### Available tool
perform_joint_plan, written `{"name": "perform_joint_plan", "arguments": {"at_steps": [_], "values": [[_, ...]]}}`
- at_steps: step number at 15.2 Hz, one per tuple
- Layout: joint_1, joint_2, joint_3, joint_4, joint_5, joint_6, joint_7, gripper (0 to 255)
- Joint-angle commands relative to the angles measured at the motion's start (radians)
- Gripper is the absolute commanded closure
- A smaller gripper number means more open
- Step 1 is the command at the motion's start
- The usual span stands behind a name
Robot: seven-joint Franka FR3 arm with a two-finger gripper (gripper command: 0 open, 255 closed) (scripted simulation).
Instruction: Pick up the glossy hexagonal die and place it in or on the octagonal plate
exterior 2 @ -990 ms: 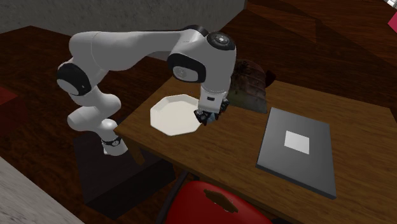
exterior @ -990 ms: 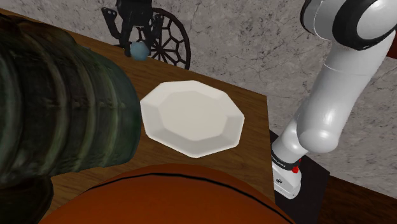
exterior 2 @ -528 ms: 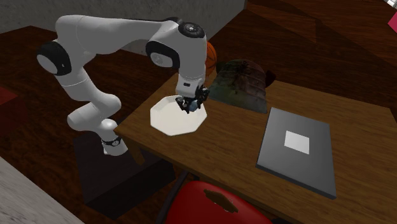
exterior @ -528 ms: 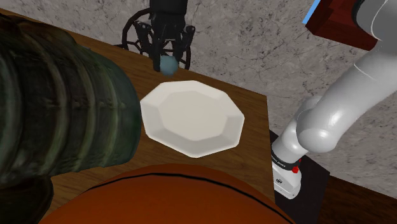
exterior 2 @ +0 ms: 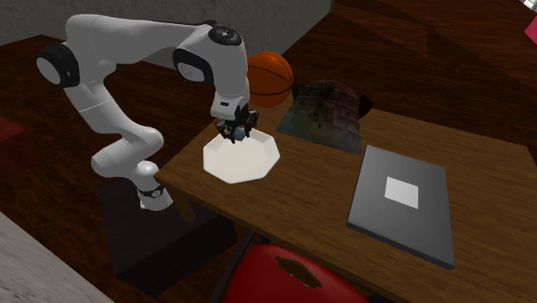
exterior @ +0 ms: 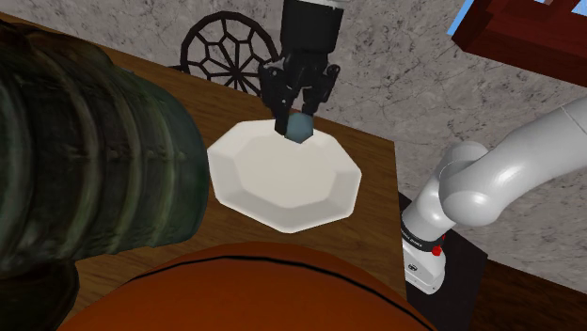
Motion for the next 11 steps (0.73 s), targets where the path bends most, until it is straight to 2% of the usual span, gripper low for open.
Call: {"name": "perform_joint_plan", "arguments": {"at_steps": [1, 11], "values": [[0.005, -0.018, 0.001, -0.039, 0.009, 0.021, -0.003, 255], [0.011, -0.024, 0.019, -0.172, 0.023, 0.148, -0.024, 255]]}}
